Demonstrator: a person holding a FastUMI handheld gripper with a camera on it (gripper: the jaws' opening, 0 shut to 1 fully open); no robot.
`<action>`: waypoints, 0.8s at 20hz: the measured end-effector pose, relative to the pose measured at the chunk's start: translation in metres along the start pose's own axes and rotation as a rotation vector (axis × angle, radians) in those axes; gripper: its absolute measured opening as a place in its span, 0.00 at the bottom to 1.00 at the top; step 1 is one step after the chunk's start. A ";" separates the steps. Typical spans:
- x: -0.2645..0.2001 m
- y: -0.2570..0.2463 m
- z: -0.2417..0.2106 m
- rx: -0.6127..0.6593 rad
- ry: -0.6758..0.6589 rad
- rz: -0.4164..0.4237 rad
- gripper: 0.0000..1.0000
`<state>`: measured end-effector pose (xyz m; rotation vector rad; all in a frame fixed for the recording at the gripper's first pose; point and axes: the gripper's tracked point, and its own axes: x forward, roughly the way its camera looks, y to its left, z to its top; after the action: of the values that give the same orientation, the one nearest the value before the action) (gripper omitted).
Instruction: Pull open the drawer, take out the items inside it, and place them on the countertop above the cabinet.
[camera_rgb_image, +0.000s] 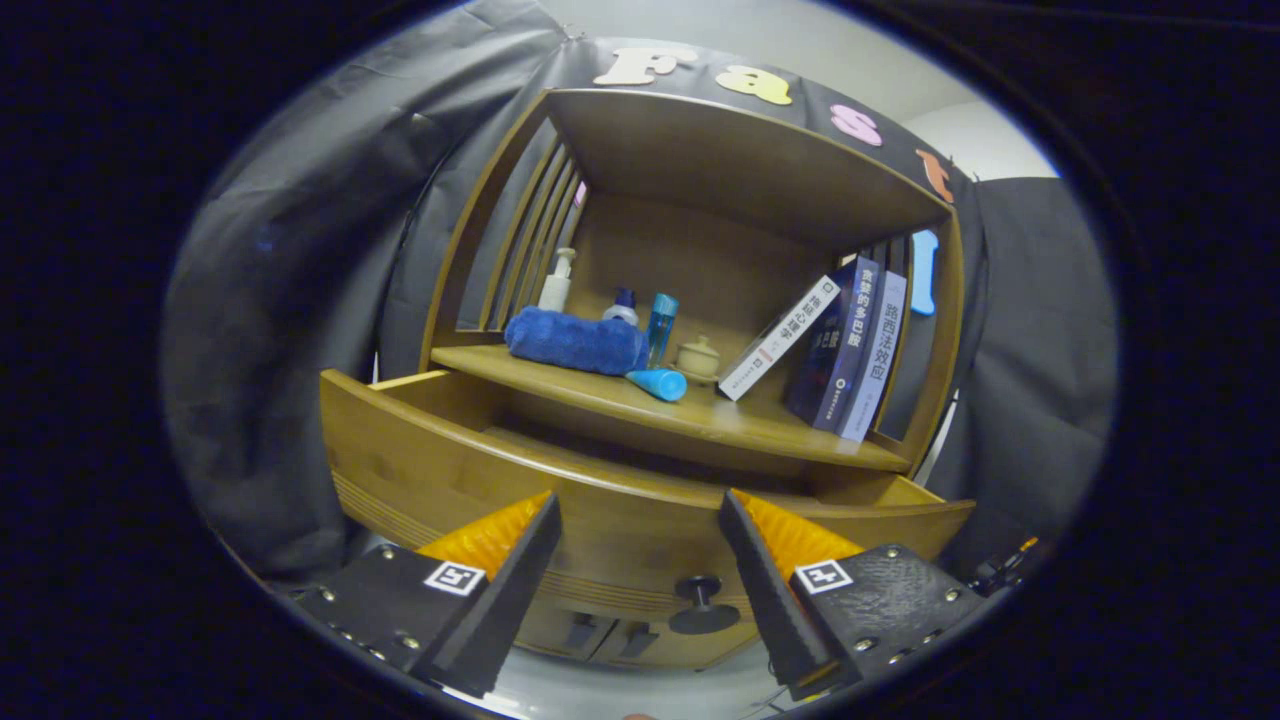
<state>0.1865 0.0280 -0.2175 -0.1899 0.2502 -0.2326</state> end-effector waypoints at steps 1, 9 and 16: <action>0.004 0.000 0.000 0.005 0.001 0.003 0.97; 0.050 0.001 0.003 0.022 0.026 -0.001 0.97; 0.087 0.003 0.006 0.009 0.041 0.019 0.97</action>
<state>0.2708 0.0101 -0.2321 -0.1741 0.2913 -0.2184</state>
